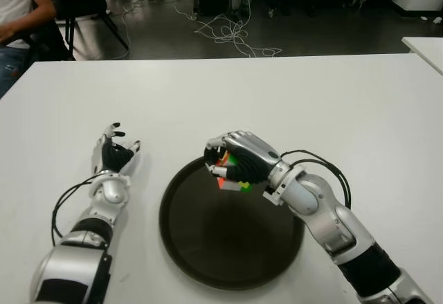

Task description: Pick up the Rubik's Cube and put it in the plate

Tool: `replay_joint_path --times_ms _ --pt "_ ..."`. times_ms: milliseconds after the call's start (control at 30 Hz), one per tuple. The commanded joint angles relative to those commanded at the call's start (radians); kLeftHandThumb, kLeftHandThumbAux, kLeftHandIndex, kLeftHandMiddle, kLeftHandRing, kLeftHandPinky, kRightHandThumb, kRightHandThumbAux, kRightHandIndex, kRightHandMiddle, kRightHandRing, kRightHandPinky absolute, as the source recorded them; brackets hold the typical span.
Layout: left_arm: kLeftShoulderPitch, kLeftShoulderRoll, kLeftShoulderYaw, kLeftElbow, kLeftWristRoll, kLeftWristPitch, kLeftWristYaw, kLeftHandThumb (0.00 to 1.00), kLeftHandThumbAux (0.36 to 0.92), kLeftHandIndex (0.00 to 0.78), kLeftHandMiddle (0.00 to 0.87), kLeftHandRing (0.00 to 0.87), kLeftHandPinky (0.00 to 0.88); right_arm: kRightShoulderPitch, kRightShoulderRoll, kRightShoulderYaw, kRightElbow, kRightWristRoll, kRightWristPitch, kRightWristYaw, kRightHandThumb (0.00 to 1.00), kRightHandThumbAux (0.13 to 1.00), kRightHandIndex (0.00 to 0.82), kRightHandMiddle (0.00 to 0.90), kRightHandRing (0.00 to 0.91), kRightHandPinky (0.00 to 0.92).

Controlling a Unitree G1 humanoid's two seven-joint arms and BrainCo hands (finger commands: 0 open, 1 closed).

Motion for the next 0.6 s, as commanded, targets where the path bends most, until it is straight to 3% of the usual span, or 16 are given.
replay_joint_path --times_ms 167,333,600 --pt "0.0 -0.001 0.0 -0.001 0.001 0.002 0.002 0.249 0.728 0.167 0.3 0.348 0.367 -0.003 0.003 -0.002 0.015 0.0 0.012 -0.002 0.699 0.725 0.433 0.768 0.774 0.758" --pt "0.002 -0.001 0.002 -0.002 -0.002 0.002 -0.002 0.233 0.713 0.165 0.294 0.33 0.328 -0.009 0.01 -0.004 0.046 -0.001 0.013 -0.017 0.699 0.725 0.433 0.771 0.773 0.754" --pt "0.002 -0.001 0.007 -0.003 -0.007 0.002 -0.012 0.227 0.715 0.167 0.308 0.354 0.367 -0.017 0.017 -0.002 0.097 -0.005 -0.008 -0.053 0.701 0.723 0.433 0.771 0.776 0.76"
